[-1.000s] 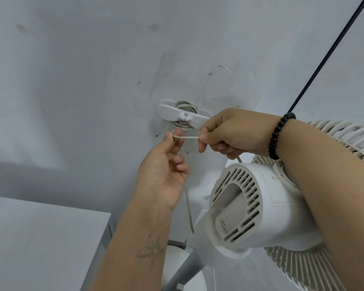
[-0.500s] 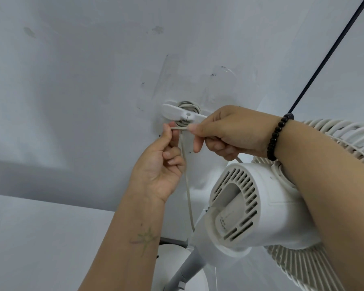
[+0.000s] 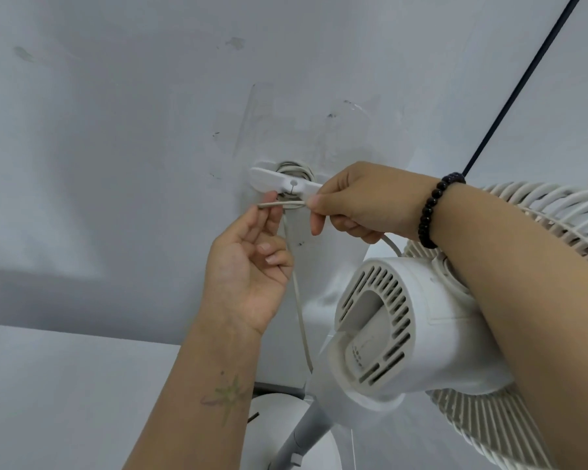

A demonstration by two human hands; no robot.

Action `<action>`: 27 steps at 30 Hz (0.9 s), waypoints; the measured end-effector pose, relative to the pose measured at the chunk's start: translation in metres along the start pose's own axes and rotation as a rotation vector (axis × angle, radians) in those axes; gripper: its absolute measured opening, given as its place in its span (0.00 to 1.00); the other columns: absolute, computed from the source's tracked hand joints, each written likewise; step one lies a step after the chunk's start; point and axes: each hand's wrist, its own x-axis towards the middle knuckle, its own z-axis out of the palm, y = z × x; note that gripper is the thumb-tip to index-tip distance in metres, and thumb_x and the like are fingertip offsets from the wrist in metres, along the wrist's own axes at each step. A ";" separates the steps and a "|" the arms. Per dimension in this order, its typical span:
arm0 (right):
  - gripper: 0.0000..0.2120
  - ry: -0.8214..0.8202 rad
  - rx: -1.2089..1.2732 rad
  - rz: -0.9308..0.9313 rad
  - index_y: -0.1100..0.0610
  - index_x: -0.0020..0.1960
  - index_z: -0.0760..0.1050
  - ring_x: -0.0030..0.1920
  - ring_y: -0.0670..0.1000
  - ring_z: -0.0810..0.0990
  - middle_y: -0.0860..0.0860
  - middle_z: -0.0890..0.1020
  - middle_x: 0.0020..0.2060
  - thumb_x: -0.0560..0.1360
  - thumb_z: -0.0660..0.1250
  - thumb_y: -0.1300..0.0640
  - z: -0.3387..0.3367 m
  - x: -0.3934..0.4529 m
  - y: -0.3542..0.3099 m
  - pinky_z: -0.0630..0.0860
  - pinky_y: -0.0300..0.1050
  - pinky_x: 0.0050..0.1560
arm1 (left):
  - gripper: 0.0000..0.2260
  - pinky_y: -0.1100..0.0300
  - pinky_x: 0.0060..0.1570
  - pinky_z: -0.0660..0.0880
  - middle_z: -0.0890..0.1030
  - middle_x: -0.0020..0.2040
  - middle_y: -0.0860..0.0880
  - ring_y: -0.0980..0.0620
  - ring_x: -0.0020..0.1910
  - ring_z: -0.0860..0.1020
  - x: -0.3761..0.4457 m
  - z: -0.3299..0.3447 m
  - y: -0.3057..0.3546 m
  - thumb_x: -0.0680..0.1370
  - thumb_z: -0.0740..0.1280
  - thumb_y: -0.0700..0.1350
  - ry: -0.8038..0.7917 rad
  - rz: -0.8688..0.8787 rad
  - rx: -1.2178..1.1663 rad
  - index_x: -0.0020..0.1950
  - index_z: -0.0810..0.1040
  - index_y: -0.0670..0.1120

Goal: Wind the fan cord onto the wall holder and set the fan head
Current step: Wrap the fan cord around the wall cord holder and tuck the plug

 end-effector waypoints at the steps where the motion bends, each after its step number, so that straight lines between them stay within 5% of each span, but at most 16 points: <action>1: 0.16 0.004 -0.021 0.001 0.60 0.38 0.79 0.22 0.47 0.59 0.46 0.64 0.19 0.80 0.60 0.55 0.000 0.001 0.000 0.59 0.37 0.23 | 0.10 0.70 0.21 0.61 0.80 0.39 0.51 0.60 0.22 0.64 -0.001 0.000 -0.002 0.79 0.62 0.45 -0.011 -0.011 -0.007 0.51 0.82 0.45; 9: 0.19 -0.100 -0.097 0.051 0.61 0.46 0.80 0.21 0.46 0.59 0.49 0.66 0.22 0.80 0.59 0.49 0.005 0.002 -0.003 0.60 0.35 0.21 | 0.07 0.71 0.21 0.61 0.80 0.37 0.53 0.60 0.21 0.65 0.003 -0.002 -0.006 0.80 0.63 0.44 0.043 0.045 -0.045 0.49 0.81 0.46; 16: 0.22 -0.247 -0.168 0.100 0.57 0.49 0.82 0.25 0.49 0.63 0.47 0.74 0.24 0.81 0.54 0.46 0.009 -0.004 0.000 0.61 0.42 0.30 | 0.06 0.69 0.24 0.62 0.80 0.37 0.50 0.59 0.27 0.69 0.007 0.008 -0.001 0.78 0.64 0.39 0.050 0.105 -0.151 0.48 0.81 0.43; 21: 0.15 -0.128 -0.118 0.067 0.58 0.43 0.79 0.20 0.47 0.62 0.49 0.70 0.23 0.80 0.61 0.50 0.003 -0.002 -0.001 0.60 0.38 0.25 | 0.08 0.65 0.31 0.64 0.80 0.44 0.50 0.56 0.32 0.73 0.003 0.006 0.000 0.74 0.65 0.39 0.059 0.094 -0.116 0.51 0.81 0.43; 27: 0.13 -0.033 -0.148 -0.021 0.58 0.42 0.80 0.20 0.47 0.64 0.47 0.71 0.21 0.78 0.64 0.51 0.006 0.000 -0.004 0.63 0.37 0.24 | 0.07 0.64 0.34 0.67 0.80 0.41 0.52 0.56 0.37 0.75 0.003 -0.002 0.009 0.75 0.65 0.41 0.058 0.095 0.169 0.49 0.82 0.45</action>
